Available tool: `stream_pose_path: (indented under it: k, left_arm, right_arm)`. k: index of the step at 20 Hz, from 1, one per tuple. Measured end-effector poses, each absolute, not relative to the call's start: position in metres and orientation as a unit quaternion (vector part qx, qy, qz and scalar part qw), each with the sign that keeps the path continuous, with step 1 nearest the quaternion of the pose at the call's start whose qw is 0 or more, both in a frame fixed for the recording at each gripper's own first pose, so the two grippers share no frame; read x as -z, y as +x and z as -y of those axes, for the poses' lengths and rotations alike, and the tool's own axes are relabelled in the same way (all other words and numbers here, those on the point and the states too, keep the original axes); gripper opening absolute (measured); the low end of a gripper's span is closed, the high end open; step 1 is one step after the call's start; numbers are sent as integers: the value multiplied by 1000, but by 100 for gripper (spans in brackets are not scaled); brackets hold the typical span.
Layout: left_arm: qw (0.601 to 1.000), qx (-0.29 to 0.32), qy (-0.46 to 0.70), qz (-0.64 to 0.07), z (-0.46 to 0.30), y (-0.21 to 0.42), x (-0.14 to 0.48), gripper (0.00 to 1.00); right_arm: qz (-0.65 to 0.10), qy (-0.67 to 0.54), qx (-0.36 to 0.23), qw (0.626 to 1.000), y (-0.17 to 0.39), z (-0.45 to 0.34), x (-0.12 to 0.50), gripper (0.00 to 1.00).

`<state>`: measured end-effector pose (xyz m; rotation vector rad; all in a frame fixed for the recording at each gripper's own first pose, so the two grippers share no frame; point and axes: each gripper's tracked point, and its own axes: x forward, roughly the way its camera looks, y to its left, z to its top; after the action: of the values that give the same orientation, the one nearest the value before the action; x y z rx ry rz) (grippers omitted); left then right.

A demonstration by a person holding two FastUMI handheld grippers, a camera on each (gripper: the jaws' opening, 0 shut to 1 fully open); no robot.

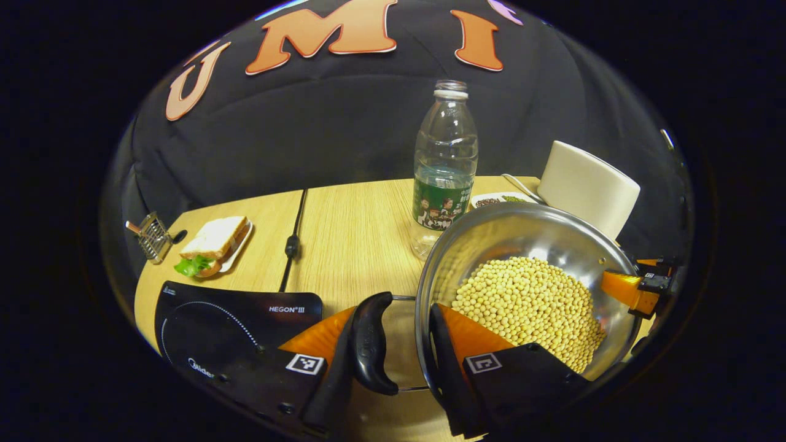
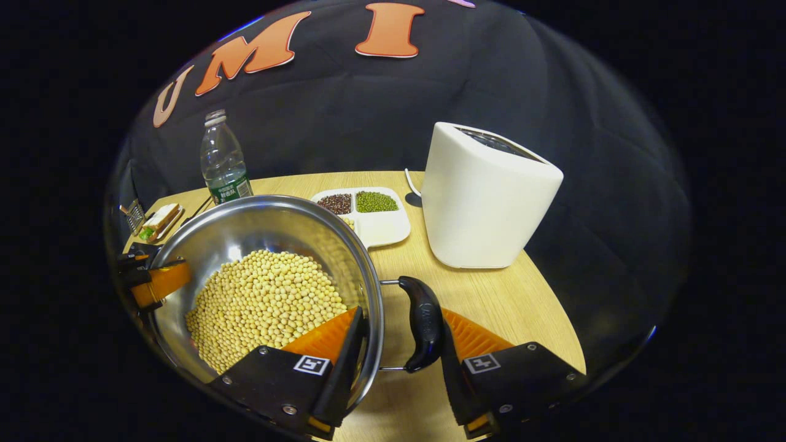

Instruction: First push the handle of the pot to place it horizontally, then grasp the pot with both hands and set it on the induction cooktop.

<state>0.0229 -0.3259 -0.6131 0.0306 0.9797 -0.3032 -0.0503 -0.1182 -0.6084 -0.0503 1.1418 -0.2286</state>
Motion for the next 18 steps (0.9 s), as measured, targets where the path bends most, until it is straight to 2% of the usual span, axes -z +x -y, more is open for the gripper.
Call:
stream_pose_path:
  k: [5,8,10,11,12,13,14,18]
  left_arm:
    - [880,138,-2,-455,309,21,580,67]
    - [884,130,-18,-449,293,20,560,69]
    - [889,125,-20,-440,277,21,544,69]
    - [892,122,-20,-435,266,20,534,69]
    - [895,119,-20,-430,256,21,525,69]
    - [899,115,-18,-423,245,22,518,67]
    - [902,111,-16,-417,233,24,510,67]
    - [906,90,-11,-413,183,23,488,66]
  right_arm:
    - [-514,-38,109,850,-43,114,581,65]
    - [-498,-50,108,859,-42,114,572,65]
    - [-492,-51,105,863,-42,112,577,60]
    - [-488,-49,102,866,-43,110,585,60]
    - [-485,-47,99,867,-42,109,588,65]
    - [-482,-46,97,870,-41,109,590,60]
    - [-480,-46,93,871,-41,111,590,65]
    - [-477,-50,67,875,-36,111,596,65]
